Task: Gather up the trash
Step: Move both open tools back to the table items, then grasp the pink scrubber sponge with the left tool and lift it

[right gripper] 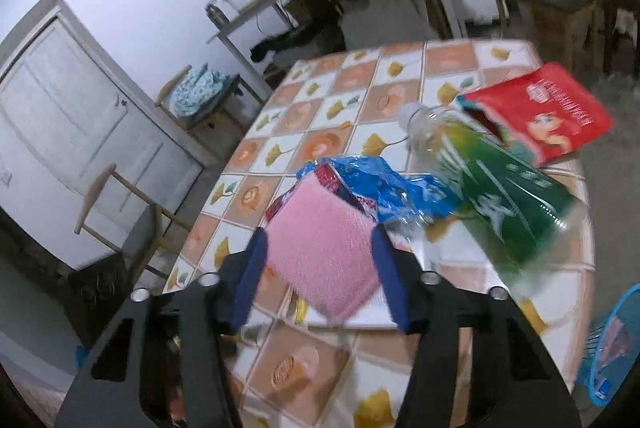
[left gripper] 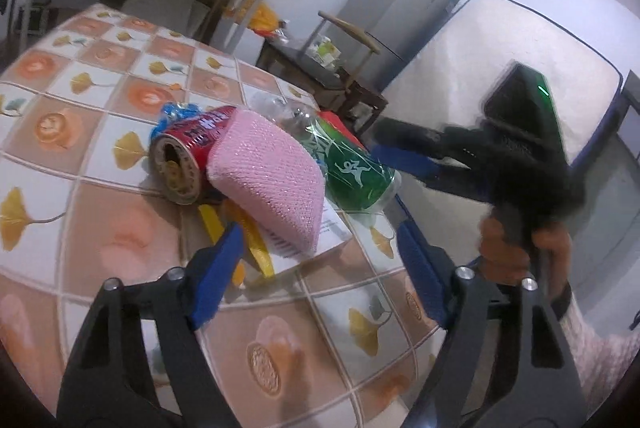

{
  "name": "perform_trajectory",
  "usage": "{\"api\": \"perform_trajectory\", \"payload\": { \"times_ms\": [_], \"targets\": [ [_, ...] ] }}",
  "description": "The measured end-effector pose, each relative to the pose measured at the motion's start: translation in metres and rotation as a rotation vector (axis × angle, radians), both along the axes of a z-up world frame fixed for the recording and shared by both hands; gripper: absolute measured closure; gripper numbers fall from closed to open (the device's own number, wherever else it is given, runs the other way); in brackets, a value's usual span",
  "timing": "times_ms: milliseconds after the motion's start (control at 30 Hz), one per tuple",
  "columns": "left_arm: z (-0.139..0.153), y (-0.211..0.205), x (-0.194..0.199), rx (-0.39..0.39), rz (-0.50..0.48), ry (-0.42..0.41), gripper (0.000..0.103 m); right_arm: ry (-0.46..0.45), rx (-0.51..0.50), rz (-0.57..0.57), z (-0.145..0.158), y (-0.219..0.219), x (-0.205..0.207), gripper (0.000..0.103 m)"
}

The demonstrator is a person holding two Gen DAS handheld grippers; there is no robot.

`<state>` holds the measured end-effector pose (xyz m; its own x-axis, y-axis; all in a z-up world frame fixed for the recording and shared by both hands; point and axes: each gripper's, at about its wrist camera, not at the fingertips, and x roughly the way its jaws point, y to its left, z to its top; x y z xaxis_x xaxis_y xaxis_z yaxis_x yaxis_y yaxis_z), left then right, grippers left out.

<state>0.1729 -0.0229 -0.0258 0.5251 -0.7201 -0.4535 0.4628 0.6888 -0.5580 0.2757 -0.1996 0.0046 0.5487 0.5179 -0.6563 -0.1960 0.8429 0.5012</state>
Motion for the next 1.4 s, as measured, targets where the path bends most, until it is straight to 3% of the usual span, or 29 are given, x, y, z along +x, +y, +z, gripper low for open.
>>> {"api": "perform_trajectory", "payload": {
  "times_ms": [167, 300, 600, 767, 900, 1000, 1067, 1167, 1300, 1400],
  "targets": [
    [-0.015, -0.001, 0.021, -0.051, -0.001, 0.054, 0.042, 0.090, -0.007, 0.007, -0.022, 0.012, 0.046, 0.066],
    [-0.024, -0.005, 0.030, -0.066, -0.013, 0.081, 0.049, 0.147, -0.004, -0.003, -0.036, 0.013, 0.061, 0.067],
    [-0.033, 0.001, 0.030, -0.074, -0.008, 0.126, 0.049, 0.207, 0.015, 0.022, -0.044, 0.018, 0.032, 0.067],
    [-0.025, 0.021, 0.011, -0.034, -0.034, 0.111, 0.049, 0.232, 0.130, 0.054, -0.045, 0.020, 0.003, 0.067],
    [-0.024, 0.046, -0.011, 0.021, -0.055, 0.125, 0.041, 0.271, 0.250, 0.117, -0.055, 0.036, -0.017, 0.067],
    [-0.026, 0.066, -0.020, 0.075, -0.036, 0.163, 0.028, 0.332, 0.330, 0.171, -0.074, 0.054, -0.030, 0.067],
    [-0.027, 0.078, -0.023, 0.095, -0.026, 0.190, 0.021, 0.352, 0.339, 0.186, -0.083, 0.061, -0.038, 0.067],
    [-0.029, 0.086, -0.024, 0.112, 0.012, 0.227, 0.019, 0.358, 0.350, 0.173, -0.088, 0.059, -0.048, 0.067],
    [-0.031, 0.083, -0.021, 0.142, 0.078, 0.272, 0.014, 0.309, 0.351, 0.119, -0.076, 0.039, -0.062, 0.066],
    [-0.031, 0.069, -0.018, 0.229, 0.149, 0.275, 0.013, 0.278, 0.341, 0.068, -0.069, 0.020, -0.073, 0.065]
  ]
}}
